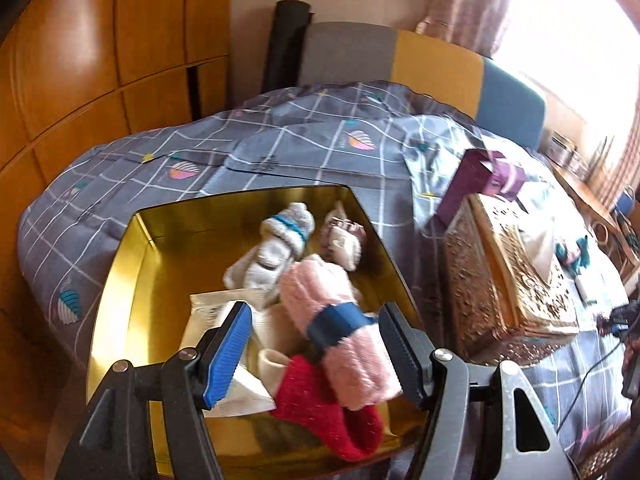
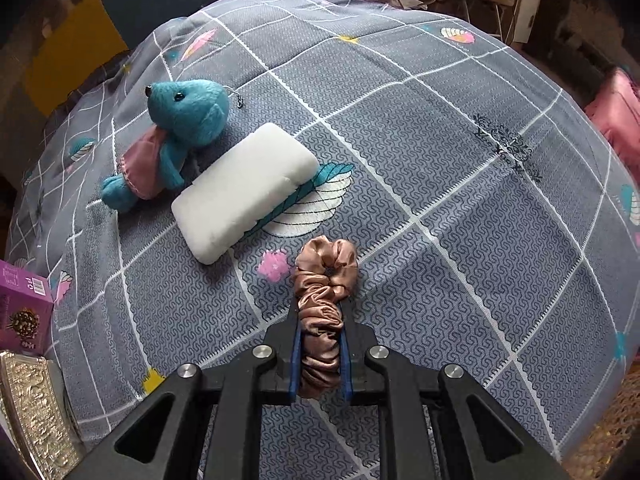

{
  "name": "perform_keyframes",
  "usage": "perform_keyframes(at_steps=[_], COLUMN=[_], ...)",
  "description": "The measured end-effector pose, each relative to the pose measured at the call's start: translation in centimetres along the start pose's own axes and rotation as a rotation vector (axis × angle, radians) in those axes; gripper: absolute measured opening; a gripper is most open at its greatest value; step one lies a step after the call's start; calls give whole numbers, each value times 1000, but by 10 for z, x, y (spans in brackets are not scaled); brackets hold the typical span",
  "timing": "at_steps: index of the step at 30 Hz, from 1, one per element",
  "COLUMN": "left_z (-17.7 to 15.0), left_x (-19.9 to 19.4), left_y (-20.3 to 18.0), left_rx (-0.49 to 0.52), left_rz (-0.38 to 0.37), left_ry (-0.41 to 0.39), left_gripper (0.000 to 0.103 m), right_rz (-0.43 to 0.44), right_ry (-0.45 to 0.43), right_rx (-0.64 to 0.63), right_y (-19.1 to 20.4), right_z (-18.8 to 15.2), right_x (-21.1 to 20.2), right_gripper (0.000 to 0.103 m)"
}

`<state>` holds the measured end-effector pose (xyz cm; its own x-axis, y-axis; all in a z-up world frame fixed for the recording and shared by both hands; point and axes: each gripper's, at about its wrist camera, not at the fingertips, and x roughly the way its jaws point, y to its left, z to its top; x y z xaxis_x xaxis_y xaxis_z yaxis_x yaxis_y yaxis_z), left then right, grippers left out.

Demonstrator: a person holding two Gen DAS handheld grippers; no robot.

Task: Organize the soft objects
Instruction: 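Release the wipes pack into the gold tray with the left tool while the right holds the scrunchie, then carry the brown scrunchie into the gold tray and open the right tool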

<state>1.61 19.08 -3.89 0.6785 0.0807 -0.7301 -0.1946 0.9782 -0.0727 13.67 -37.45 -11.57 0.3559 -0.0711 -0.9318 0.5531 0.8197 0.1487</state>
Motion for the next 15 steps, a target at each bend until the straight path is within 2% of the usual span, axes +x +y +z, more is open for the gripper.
perform_keyframes(at_steps=[7,15], left_z=[-5,-7], left_x=[-2,1], left_y=[-9,-5], left_rx=[26,18], left_rz=[-10,-23], left_ry=[3,14], left_gripper=[67,67], right_rz=[26,192], right_ry=[-34,-120], right_rx=[-77,-248], right_y=[39,128], right_z=[7,28], right_x=[-6,-53], right_gripper=[15,15])
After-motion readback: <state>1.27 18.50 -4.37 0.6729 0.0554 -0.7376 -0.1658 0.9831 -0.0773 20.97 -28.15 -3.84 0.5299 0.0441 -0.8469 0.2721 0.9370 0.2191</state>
